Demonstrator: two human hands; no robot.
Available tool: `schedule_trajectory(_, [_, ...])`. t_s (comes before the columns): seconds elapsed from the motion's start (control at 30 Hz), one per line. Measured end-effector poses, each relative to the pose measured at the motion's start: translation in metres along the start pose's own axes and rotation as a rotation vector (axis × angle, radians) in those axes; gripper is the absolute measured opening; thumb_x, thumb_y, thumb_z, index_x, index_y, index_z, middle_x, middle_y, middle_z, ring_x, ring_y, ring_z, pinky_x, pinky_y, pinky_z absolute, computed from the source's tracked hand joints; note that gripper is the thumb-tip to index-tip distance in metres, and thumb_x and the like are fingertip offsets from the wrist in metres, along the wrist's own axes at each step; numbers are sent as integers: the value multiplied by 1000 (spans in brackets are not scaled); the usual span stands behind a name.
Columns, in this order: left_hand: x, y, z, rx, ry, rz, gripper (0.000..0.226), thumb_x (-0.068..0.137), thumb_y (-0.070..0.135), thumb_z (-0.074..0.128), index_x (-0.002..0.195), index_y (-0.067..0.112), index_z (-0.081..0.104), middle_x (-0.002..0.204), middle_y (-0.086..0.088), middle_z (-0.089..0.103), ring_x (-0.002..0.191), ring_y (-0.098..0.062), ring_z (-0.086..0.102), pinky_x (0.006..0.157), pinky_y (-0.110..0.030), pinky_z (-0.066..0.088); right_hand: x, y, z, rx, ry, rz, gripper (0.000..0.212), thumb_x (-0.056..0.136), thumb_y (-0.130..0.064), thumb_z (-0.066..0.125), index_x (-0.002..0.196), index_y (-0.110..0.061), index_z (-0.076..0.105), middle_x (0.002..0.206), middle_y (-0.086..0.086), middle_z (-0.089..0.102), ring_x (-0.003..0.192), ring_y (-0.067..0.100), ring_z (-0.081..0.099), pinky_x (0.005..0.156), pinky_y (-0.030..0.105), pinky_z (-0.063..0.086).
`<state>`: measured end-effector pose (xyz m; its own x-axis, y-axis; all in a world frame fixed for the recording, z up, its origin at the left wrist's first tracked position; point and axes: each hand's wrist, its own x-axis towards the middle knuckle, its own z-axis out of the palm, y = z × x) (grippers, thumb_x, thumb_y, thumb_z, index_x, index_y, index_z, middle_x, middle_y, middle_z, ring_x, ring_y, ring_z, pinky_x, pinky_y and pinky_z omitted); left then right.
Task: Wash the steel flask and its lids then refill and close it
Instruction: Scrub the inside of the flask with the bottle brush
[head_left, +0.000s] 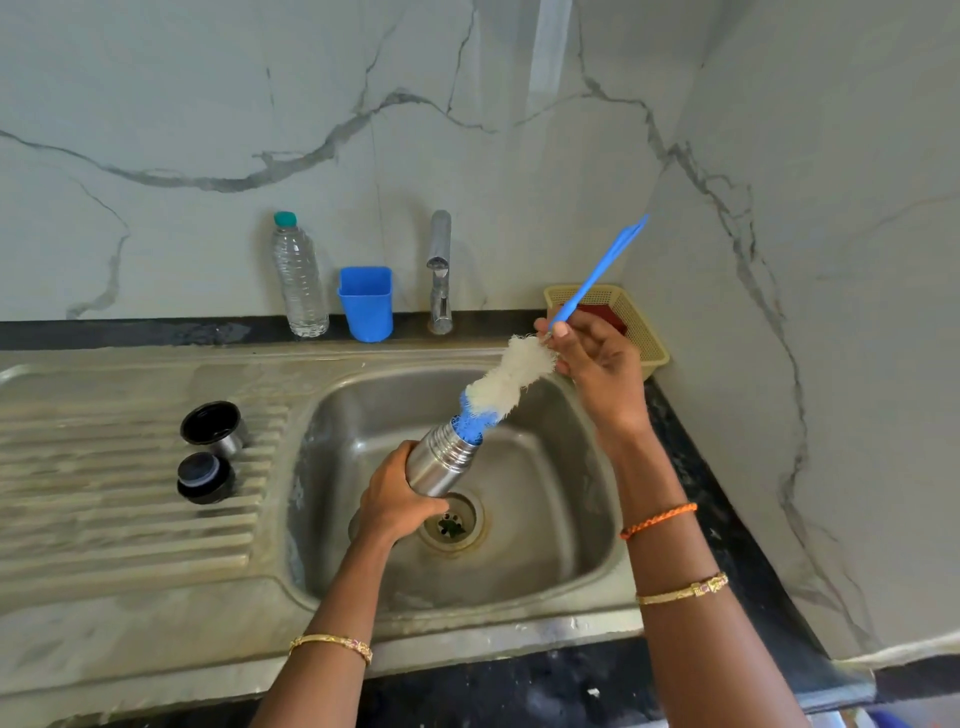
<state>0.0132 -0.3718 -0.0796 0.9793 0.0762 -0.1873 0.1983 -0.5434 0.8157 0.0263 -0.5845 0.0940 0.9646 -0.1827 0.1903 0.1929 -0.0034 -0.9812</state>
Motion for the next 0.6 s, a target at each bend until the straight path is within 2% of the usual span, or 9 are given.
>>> schedule_trajectory(0.13, [-3, 4, 1, -49, -15, 5, 77, 43, 23, 84, 108, 40, 49, 99, 10, 63, 83, -14, 64, 74, -43, 58, 10, 1, 7, -55, 20, -65, 12, 92, -8, 59, 99, -2, 66, 79, -3, 71, 74, 8, 65, 71, 25, 50])
schedule_trajectory(0.27, [5, 20, -2, -115, -45, 48, 72, 44, 16, 83, 107, 32, 53, 99, 5, 66, 85, -16, 66, 73, -41, 59, 18, -10, 20, -52, 208, -164, 12, 92, -8, 59, 97, -1, 68, 75, -3, 69, 72, 5, 64, 70, 19, 51])
schedule_trajectory(0.37, [8, 25, -2, -99, -6, 61, 72, 39, 25, 81, 103, 37, 52, 95, 10, 65, 83, -16, 66, 70, -42, 59, 27, -17, 24, -16, 266, -145, 10, 91, -9, 60, 94, -7, 69, 74, -1, 70, 73, 12, 65, 74, 29, 55])
schedule_trajectory(0.43, [11, 25, -1, -70, 34, 70, 75, 36, 32, 80, 103, 42, 49, 95, 15, 63, 83, -14, 65, 70, -43, 59, 35, -22, 23, -4, 307, -126, 9, 91, -12, 62, 89, -11, 71, 73, 0, 70, 70, 11, 64, 72, 31, 55])
schedule_trajectory(0.5, [13, 28, 1, -69, 50, 90, 75, 38, 32, 81, 105, 42, 49, 96, 15, 62, 84, -14, 64, 72, -46, 58, 41, -28, 24, 14, 350, -113, 10, 90, -13, 63, 84, -15, 71, 72, -1, 70, 68, 8, 63, 72, 28, 55])
schedule_trajectory(0.6, [18, 36, -1, -77, 37, 89, 75, 37, 36, 78, 106, 43, 48, 96, 14, 62, 84, -14, 64, 72, -46, 58, 49, -35, 24, 12, 363, -132, 10, 91, -11, 62, 90, -6, 71, 71, -1, 68, 64, 1, 61, 65, 17, 50])
